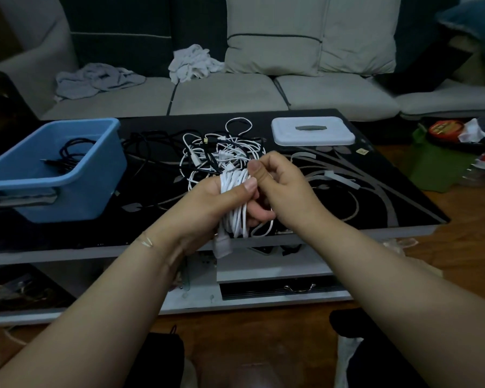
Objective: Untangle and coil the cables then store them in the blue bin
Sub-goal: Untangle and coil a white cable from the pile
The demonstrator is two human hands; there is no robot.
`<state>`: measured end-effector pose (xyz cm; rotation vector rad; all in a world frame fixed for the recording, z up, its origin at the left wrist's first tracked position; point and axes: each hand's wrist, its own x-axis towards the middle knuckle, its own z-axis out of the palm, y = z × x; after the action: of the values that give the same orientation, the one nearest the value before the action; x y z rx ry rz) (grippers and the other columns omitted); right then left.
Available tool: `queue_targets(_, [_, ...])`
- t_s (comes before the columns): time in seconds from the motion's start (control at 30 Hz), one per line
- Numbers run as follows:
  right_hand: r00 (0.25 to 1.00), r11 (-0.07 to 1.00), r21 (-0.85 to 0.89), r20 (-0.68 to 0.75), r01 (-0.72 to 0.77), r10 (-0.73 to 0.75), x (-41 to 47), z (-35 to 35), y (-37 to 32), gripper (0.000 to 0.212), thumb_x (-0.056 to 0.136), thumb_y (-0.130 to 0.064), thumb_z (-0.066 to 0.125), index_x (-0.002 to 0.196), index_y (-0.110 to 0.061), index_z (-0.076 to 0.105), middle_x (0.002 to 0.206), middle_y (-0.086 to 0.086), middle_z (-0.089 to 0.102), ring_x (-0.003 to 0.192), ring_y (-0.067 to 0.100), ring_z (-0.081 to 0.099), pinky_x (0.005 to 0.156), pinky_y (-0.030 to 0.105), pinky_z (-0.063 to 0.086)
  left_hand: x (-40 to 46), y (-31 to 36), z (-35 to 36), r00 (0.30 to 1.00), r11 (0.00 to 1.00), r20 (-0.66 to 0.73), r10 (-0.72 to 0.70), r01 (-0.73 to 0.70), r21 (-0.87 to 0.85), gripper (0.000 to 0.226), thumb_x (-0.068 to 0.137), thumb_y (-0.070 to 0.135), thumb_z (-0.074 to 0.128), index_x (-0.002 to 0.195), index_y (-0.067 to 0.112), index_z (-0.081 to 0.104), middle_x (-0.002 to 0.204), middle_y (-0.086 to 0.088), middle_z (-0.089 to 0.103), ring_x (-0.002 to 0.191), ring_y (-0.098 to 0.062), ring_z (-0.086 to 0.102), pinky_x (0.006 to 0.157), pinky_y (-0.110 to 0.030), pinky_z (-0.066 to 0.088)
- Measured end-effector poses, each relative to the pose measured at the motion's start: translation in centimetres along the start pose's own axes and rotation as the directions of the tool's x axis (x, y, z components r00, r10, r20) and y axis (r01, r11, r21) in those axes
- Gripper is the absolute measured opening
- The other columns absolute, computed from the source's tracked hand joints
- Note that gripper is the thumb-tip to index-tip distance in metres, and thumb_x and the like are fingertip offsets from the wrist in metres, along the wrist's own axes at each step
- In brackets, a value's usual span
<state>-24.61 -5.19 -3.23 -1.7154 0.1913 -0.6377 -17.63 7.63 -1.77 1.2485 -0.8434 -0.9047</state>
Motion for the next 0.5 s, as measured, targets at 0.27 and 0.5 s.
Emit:
queue_targets(0.27, [0.99,0.999,0.015,-0.137,0.033,-0.031,-0.3,0.9,0.4,0.035,0.086,-0.05,0.059,0.08,-0.018,0.049,0.061,0.0,0.057,0.055,0.013,0.052,0.054,0.027,0.041,-0.2,0.2,-0.3,0.995,0.994,0.1,0.032,-0.022,-0.103,0.016,0.068,0.023,0.072,0.081,0.014,0.076,0.05,-0.001,0.055,0.054,-0.013,0.061,0.054,-0.02,0.05])
queue_targets(0.5, [0.988,0.978,0.144,-0.009,-0.152,0.154,0.1,1.1,-0.2,0.022,0.1,-0.02,0.046,0.086,-0.012,0.06,0.056,0.003,0.056,0.046,0.015,0.049,0.042,0.022,0.039,0.0,0.6,0.1,0.995,0.982,0.059,0.085,-0.073,-0.176,0.031,0.09,0.016,0.052,0.116,0.002,0.062,0.078,0.001,0.074,0.056,-0.013,0.044,0.075,-0.036,0.042])
